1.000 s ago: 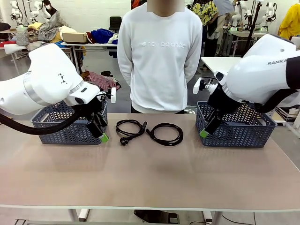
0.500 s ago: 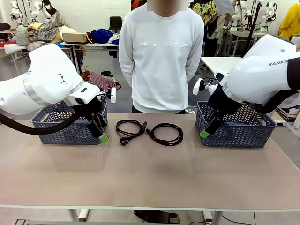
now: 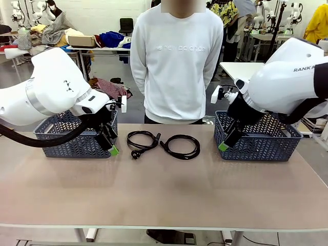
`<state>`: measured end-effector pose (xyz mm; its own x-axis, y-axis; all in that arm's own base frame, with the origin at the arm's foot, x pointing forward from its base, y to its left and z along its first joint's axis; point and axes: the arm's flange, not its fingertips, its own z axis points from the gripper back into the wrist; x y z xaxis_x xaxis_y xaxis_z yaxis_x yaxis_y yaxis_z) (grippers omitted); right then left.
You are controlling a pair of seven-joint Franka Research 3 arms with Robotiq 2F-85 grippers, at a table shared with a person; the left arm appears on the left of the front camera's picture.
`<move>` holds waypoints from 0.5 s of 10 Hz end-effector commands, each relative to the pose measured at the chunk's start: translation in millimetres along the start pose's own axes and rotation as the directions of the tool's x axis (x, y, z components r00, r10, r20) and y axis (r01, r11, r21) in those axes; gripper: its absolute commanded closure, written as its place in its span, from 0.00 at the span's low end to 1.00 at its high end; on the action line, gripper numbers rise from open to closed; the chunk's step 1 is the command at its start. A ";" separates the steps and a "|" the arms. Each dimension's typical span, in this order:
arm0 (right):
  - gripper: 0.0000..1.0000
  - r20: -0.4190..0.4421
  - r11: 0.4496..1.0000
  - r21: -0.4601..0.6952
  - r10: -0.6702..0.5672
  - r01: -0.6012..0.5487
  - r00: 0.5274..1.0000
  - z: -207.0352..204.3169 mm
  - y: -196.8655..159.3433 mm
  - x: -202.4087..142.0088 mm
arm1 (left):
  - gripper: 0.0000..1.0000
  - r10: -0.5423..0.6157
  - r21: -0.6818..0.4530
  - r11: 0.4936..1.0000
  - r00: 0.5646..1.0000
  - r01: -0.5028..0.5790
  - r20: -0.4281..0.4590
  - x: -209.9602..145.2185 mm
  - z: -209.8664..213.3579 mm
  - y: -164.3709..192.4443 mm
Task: Organize the cables according to human instructions.
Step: Pick up a bundle of cables and place it in the basket indicated by the human.
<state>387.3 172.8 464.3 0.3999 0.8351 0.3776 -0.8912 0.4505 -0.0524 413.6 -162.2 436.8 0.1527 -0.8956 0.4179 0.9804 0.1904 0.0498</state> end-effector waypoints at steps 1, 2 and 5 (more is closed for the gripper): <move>0.00 0.004 1.000 0.000 -0.003 0.003 1.000 0.3 -0.6 0.4 | 0.00 0.012 0.006 1.000 1.000 -0.012 0.010 -1.4 0.9 -0.6; 0.00 0.004 1.000 0.000 -0.003 0.003 1.000 0.3 -0.6 0.4 | 0.00 0.012 0.006 1.000 1.000 -0.012 0.010 -1.4 0.9 -0.6; 0.00 0.004 1.000 0.000 -0.003 0.003 1.000 0.3 -0.6 0.4 | 0.00 0.012 0.006 1.000 1.000 -0.012 0.010 -1.4 0.9 -0.6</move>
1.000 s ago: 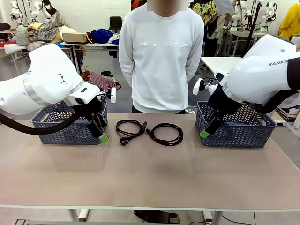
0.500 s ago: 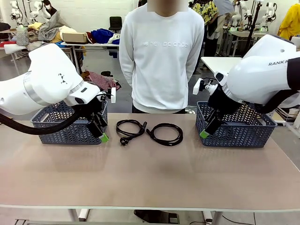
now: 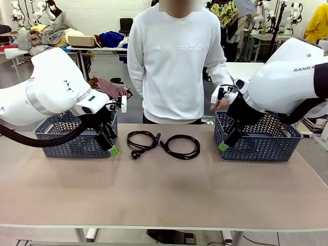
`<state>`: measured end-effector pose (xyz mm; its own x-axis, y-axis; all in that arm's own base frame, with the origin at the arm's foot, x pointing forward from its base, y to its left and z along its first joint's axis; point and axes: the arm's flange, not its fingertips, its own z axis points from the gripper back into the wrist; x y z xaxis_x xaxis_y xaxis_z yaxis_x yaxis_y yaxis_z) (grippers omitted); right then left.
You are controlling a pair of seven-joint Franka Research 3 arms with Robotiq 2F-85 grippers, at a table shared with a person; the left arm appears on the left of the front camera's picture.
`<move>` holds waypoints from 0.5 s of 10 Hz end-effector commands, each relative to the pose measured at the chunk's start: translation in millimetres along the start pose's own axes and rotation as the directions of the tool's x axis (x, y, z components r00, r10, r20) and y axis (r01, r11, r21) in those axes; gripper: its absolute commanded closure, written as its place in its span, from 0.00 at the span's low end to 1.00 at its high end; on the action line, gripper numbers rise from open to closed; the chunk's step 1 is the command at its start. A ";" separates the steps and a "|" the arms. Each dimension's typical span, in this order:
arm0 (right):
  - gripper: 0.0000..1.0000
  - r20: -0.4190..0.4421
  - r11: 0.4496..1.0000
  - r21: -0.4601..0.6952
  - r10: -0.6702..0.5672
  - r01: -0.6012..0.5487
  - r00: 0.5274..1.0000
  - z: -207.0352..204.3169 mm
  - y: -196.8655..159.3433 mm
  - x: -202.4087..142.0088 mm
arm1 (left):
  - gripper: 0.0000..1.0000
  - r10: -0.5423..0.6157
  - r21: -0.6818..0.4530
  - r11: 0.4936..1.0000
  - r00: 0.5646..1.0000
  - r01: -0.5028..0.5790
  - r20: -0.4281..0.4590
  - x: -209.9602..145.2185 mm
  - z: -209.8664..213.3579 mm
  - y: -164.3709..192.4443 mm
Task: Organize the cables according to human instructions.
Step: Pick up a bundle of cables and place it in the basket indicated by the human.
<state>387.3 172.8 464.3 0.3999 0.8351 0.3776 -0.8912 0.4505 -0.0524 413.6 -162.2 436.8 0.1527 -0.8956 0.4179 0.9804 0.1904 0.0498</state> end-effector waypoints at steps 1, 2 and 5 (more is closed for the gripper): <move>0.00 0.004 1.000 0.000 -0.003 0.003 1.000 0.3 -0.6 0.4 | 0.00 0.012 0.006 1.000 1.000 -0.012 0.010 -1.4 0.9 -0.6; 0.00 0.004 1.000 0.000 -0.003 0.003 1.000 0.3 -0.6 0.4 | 0.00 0.012 0.006 1.000 1.000 -0.012 0.010 -1.4 0.9 -0.6; 0.00 0.004 1.000 0.000 -0.003 0.003 1.000 0.3 -0.6 0.4 | 0.00 0.012 0.006 1.000 1.000 -0.012 0.010 -1.4 0.9 -0.6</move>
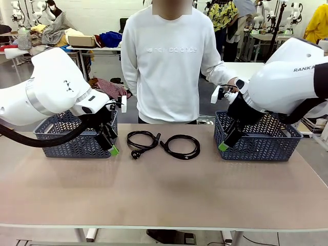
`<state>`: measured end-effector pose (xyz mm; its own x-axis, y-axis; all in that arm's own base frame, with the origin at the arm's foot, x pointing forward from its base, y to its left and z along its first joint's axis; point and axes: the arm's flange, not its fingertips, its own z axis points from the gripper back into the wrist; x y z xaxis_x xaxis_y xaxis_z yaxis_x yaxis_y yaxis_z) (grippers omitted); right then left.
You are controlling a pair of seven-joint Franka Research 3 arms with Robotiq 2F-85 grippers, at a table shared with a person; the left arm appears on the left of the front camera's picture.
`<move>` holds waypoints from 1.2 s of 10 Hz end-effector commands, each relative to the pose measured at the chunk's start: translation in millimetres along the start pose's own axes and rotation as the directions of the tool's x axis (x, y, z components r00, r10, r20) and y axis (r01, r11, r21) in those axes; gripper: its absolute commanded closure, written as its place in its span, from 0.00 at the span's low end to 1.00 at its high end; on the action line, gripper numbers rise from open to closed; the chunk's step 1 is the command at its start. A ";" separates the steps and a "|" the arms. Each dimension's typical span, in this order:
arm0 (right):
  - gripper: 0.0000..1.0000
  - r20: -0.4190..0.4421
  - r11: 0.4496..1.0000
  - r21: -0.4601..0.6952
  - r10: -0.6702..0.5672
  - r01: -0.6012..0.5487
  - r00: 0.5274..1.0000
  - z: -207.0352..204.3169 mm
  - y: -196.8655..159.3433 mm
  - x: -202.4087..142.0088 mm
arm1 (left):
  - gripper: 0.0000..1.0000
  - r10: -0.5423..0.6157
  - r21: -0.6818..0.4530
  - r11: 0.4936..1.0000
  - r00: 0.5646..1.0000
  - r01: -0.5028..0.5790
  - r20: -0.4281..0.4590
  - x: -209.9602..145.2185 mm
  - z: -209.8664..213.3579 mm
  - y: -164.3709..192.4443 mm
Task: Organize the cables according to human instructions.
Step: Pick up a bundle of cables and place it in the basket indicated by the human.
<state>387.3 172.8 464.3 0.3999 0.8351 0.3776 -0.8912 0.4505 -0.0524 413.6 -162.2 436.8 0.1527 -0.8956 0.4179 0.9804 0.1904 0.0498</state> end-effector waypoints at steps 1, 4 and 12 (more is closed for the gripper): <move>0.00 0.004 1.000 0.000 -0.003 0.003 1.000 0.3 -0.6 0.4 | 0.00 0.012 0.006 1.000 1.000 -0.012 0.010 -1.4 0.9 -0.6; 0.00 0.004 1.000 0.000 -0.003 0.003 1.000 0.3 -0.6 0.4 | 0.00 0.012 0.006 1.000 1.000 -0.012 0.010 -1.4 0.9 -0.6; 0.00 -0.075 0.995 -0.003 -0.103 0.103 0.992 -34.3 -21.0 66.0 | 0.00 0.012 0.006 1.000 1.000 -0.012 0.010 -1.4 0.9 -0.6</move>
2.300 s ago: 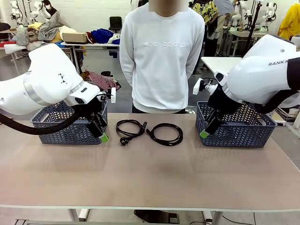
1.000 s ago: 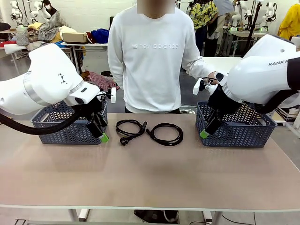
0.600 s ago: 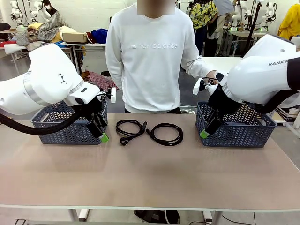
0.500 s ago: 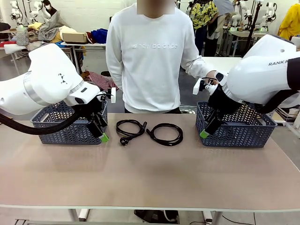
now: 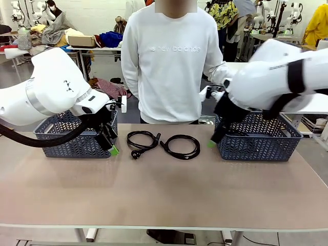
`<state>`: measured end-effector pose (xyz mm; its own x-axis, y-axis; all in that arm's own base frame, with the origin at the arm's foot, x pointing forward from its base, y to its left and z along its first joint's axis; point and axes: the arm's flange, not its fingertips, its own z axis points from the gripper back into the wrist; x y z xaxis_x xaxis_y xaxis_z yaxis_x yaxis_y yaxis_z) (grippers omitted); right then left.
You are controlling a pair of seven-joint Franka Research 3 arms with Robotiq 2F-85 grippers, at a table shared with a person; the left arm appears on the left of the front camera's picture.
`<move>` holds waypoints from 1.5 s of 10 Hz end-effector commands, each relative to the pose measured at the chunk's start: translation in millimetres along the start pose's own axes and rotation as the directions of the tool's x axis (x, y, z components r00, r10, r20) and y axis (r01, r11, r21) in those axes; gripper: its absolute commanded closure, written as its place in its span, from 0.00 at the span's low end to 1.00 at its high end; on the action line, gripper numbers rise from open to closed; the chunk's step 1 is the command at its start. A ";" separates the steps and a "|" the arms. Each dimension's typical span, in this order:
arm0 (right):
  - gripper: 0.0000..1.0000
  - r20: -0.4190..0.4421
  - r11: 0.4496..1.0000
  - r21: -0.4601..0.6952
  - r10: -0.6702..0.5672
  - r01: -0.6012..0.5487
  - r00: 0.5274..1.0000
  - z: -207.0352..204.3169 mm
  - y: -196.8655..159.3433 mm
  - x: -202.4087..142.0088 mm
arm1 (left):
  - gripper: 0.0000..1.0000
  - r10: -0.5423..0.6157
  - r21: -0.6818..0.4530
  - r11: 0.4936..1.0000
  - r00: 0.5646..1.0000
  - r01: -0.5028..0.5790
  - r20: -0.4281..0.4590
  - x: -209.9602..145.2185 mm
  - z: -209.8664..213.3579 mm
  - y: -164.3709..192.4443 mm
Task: Organize the cables according to human instructions.
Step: Pick up a bundle of cables and place it in the basket indicated by the human.
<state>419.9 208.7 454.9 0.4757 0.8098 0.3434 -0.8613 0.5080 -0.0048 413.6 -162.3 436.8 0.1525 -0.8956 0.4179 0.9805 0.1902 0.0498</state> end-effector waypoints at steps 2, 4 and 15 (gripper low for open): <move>0.00 -0.102 0.996 -0.046 -0.080 0.076 0.992 -23.6 -18.2 61.1 | 0.00 0.013 0.006 1.000 1.000 -0.013 0.010 -1.5 0.9 -0.5; 0.00 -0.154 0.993 -0.061 -0.109 0.101 0.982 -45.6 -23.9 90.8 | 0.00 0.013 0.006 1.000 1.000 -0.013 0.010 -1.5 0.9 -0.5; 0.00 -0.172 0.992 -0.027 -0.125 0.122 0.977 -80.5 -39.1 110.3 | 0.00 0.013 0.006 1.000 1.000 -0.013 0.010 -1.5 0.9 -0.5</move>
<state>521.2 303.1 417.1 0.6026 0.7793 0.1721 -0.7928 0.6093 0.0174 413.5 -162.4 436.7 0.1525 -0.8956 0.4178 0.9805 0.1901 0.0497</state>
